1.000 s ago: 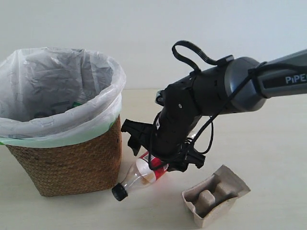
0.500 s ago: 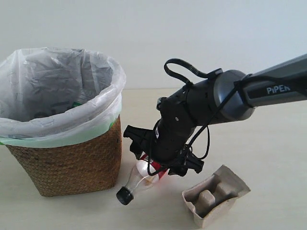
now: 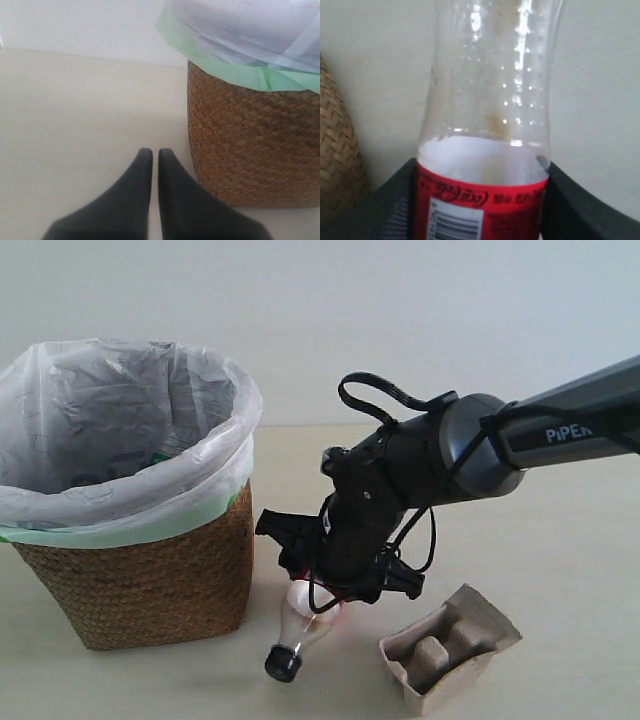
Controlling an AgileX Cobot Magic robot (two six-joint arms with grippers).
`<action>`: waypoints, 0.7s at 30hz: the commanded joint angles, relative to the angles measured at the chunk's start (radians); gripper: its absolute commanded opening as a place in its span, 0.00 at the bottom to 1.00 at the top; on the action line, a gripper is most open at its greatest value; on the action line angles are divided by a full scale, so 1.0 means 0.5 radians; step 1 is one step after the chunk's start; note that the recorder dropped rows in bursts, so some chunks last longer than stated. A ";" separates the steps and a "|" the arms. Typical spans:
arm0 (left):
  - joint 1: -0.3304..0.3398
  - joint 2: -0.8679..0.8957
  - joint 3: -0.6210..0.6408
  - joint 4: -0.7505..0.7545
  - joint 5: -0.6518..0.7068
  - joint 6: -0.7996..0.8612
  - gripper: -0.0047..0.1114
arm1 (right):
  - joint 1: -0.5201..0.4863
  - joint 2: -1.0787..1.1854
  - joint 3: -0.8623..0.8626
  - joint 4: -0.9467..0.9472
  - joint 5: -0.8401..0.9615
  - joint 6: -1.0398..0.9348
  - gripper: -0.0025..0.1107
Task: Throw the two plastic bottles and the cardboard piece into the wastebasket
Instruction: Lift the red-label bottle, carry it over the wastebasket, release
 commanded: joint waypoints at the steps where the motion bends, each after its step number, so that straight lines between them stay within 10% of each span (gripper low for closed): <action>1: -0.009 -0.006 0.007 0.003 -0.001 -0.005 0.07 | -0.041 -0.025 0.009 -0.041 -0.020 -0.192 0.02; 13: -0.009 -0.006 0.007 0.003 -0.001 -0.005 0.07 | -0.181 -0.560 0.009 -0.926 -0.035 -0.383 0.02; 21: -0.009 -0.006 0.007 0.003 -0.001 -0.005 0.07 | -0.217 -0.689 0.009 -1.585 0.717 -0.017 0.02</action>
